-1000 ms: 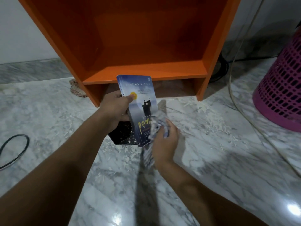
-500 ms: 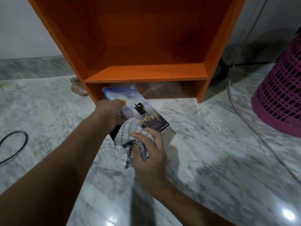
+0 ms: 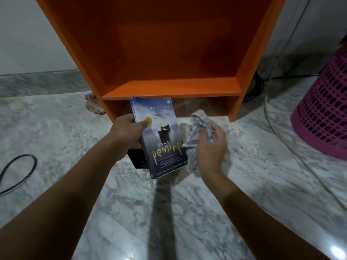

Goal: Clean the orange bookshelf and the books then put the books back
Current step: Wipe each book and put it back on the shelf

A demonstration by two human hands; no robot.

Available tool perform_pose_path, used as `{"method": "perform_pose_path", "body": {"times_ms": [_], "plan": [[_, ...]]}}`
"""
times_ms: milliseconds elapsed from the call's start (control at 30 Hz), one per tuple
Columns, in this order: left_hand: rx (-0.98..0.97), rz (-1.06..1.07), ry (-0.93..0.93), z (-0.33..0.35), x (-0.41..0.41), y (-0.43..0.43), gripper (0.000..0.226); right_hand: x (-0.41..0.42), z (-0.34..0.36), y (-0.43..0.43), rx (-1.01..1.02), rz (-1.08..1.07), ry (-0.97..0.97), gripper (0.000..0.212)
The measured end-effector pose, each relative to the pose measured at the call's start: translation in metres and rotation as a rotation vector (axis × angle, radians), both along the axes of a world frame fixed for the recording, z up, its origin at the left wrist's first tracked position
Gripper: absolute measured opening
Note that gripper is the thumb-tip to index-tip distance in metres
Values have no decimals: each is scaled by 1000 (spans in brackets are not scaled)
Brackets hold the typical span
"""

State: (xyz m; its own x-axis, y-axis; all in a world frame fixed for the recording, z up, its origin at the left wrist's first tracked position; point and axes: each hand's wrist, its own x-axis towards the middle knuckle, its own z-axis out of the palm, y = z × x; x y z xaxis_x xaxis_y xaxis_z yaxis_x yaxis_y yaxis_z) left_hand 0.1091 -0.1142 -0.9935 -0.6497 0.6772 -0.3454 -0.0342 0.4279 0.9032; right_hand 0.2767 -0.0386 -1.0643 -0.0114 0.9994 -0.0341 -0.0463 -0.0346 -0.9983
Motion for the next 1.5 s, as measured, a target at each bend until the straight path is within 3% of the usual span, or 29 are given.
{"method": "perform_pose_path", "body": {"times_ms": [67, 133, 200, 300, 400, 700, 900, 1100, 1233, 1367, 1500], "plan": [[-15, -39, 21, 2, 2, 0, 22, -7, 4, -15, 221, 196, -76, 29], [-16, -85, -7, 5, 4, 0, 24, -15, -7, -28, 317, 334, -189, 34], [-22, -136, -16, 8, 4, -2, 28, -21, -28, -19, 181, 285, -245, 34], [-23, -157, 8, 16, 3, -5, 27, -14, -49, 6, -185, 78, -261, 32], [-6, -161, 32, 30, 1, -4, 26, -2, -38, 23, -271, -35, -180, 26], [45, -185, 303, 116, 3, -7, 15, 9, 85, 33, 235, 122, -116, 28], [262, -94, 429, 218, 9, 1, 4, -1, 199, 46, 581, 290, -84, 28], [514, 83, 483, 328, 5, 26, 14, -20, 315, 78, 613, 396, 17, 23], [642, 259, 614, 368, -14, 66, 14, -23, 375, 104, 668, 449, 20, 21], [611, 378, 795, 378, -48, 128, 26, -37, 409, 136, 663, 470, 41, 18], [462, 475, 835, 368, -85, 184, 22, -49, 417, 157, 692, 515, 61, 18]]}}
